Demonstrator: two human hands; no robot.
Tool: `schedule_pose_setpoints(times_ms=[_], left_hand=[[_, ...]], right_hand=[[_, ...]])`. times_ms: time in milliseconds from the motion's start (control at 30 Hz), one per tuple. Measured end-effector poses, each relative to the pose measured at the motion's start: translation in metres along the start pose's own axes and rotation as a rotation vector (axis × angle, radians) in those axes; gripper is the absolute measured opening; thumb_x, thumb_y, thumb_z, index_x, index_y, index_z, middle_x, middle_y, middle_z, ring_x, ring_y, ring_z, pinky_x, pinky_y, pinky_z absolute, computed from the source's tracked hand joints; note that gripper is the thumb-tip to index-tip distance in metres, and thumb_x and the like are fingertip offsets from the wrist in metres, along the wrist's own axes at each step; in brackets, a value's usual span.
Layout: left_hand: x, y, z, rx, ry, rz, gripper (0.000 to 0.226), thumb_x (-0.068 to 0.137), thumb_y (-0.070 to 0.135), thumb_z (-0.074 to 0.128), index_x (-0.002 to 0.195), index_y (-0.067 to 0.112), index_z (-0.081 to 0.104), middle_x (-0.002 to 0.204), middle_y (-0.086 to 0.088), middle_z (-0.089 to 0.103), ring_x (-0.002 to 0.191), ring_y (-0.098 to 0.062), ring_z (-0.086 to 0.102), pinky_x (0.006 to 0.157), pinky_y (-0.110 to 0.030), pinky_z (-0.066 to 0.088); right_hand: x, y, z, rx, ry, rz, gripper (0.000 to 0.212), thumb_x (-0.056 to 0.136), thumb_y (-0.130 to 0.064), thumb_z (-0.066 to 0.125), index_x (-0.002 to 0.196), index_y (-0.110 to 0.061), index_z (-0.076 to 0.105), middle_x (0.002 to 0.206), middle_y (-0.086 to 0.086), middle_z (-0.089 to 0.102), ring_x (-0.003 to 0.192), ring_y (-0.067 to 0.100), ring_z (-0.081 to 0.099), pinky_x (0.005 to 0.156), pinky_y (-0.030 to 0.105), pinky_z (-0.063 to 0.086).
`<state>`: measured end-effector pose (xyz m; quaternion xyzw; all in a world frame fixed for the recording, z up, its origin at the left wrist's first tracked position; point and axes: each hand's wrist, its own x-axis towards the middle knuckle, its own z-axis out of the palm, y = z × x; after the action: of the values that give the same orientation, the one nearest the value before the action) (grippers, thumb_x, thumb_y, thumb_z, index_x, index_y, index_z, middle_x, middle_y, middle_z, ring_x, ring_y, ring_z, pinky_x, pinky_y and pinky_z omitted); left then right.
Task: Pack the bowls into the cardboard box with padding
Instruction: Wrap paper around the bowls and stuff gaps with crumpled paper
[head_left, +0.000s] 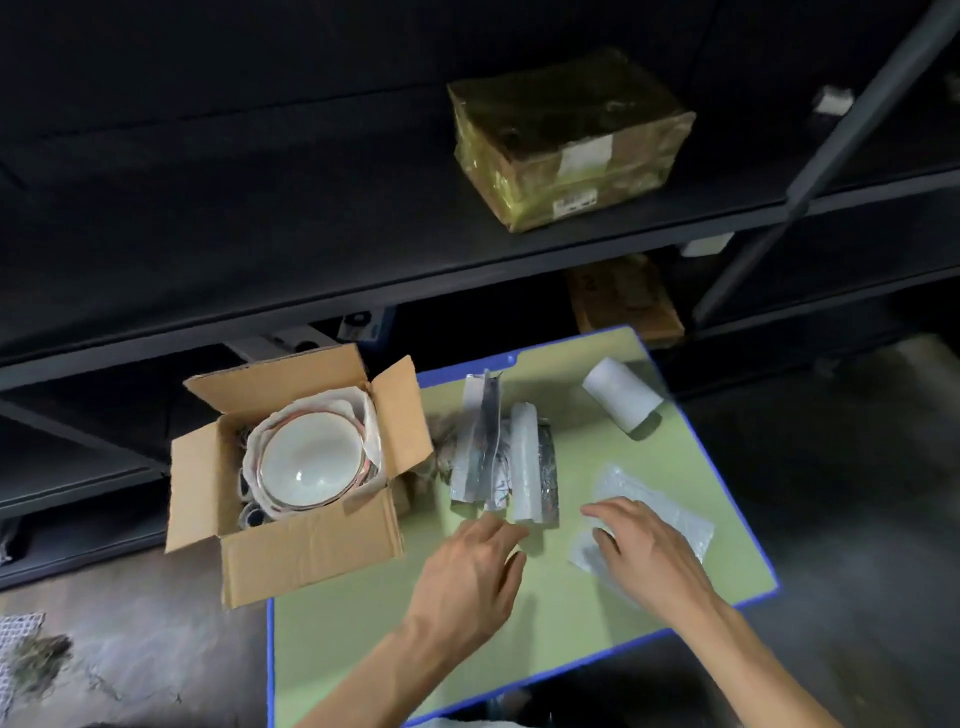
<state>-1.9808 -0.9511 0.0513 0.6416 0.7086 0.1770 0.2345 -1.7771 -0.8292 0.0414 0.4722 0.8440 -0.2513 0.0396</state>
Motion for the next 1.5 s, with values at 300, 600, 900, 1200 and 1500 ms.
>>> schedule_pose_setpoints(times_ms=[300, 600, 900, 1200, 1500], left_hand=[[0.057, 0.009, 0.014, 0.093, 0.007, -0.031, 0.037, 0.098, 0.036, 0.041, 0.129, 0.023, 0.058, 0.119, 0.002, 0.058, 0.107, -0.022, 0.054, 0.087, -0.037, 0.050], [0.090, 0.011, 0.017, 0.134, -0.044, -0.179, 0.039, 0.100, 0.035, 0.041, 0.136, 0.019, 0.047, 0.126, -0.005, 0.049, 0.117, -0.026, 0.047, 0.092, -0.037, 0.045], [0.108, 0.015, 0.030, 0.150, -0.125, -0.344, 0.036, 0.099, 0.034, 0.048, 0.124, 0.012, 0.034, 0.110, -0.007, 0.062, 0.099, -0.030, 0.065, 0.078, -0.036, 0.046], [0.090, 0.006, 0.042, -0.096, -0.089, -0.292, 0.038, 0.094, 0.026, 0.045, 0.126, 0.025, 0.026, 0.116, -0.004, 0.067, 0.103, -0.027, 0.066, 0.083, -0.040, 0.053], [0.076, 0.019, 0.028, -0.407, 0.054, -0.307, 0.058, 0.094, 0.035, 0.060, 0.147, 0.025, 0.037, 0.132, 0.012, 0.053, 0.108, -0.004, 0.056, 0.093, -0.025, 0.049]], right_hand=[[0.039, 0.044, -0.029, -0.002, -0.030, 0.041, 0.042, 0.103, -0.026, 0.045, 0.144, -0.025, 0.048, 0.144, -0.009, 0.050, 0.133, 0.012, 0.043, 0.101, 0.032, 0.044], [0.090, 0.052, -0.058, -0.048, -0.037, 0.010, 0.045, 0.102, -0.030, 0.048, 0.146, -0.021, 0.045, 0.144, -0.002, 0.050, 0.133, 0.018, 0.044, 0.101, 0.034, 0.042], [0.100, -0.008, -0.013, 0.227, -0.315, 0.010, 0.014, 0.098, -0.036, 0.053, 0.102, -0.029, 0.065, 0.097, -0.006, 0.069, 0.095, 0.023, 0.063, 0.078, 0.028, 0.047], [0.088, -0.021, -0.003, 0.529, -0.325, 0.244, 0.037, 0.086, -0.045, 0.063, 0.118, -0.027, 0.058, 0.075, -0.013, 0.067, 0.071, 0.004, 0.064, 0.069, 0.028, 0.051], [0.064, -0.016, -0.026, 0.625, -0.205, 0.229, 0.022, 0.086, -0.018, 0.054, 0.102, -0.031, 0.061, 0.083, -0.004, 0.071, 0.073, 0.009, 0.066, 0.072, 0.032, 0.052]])
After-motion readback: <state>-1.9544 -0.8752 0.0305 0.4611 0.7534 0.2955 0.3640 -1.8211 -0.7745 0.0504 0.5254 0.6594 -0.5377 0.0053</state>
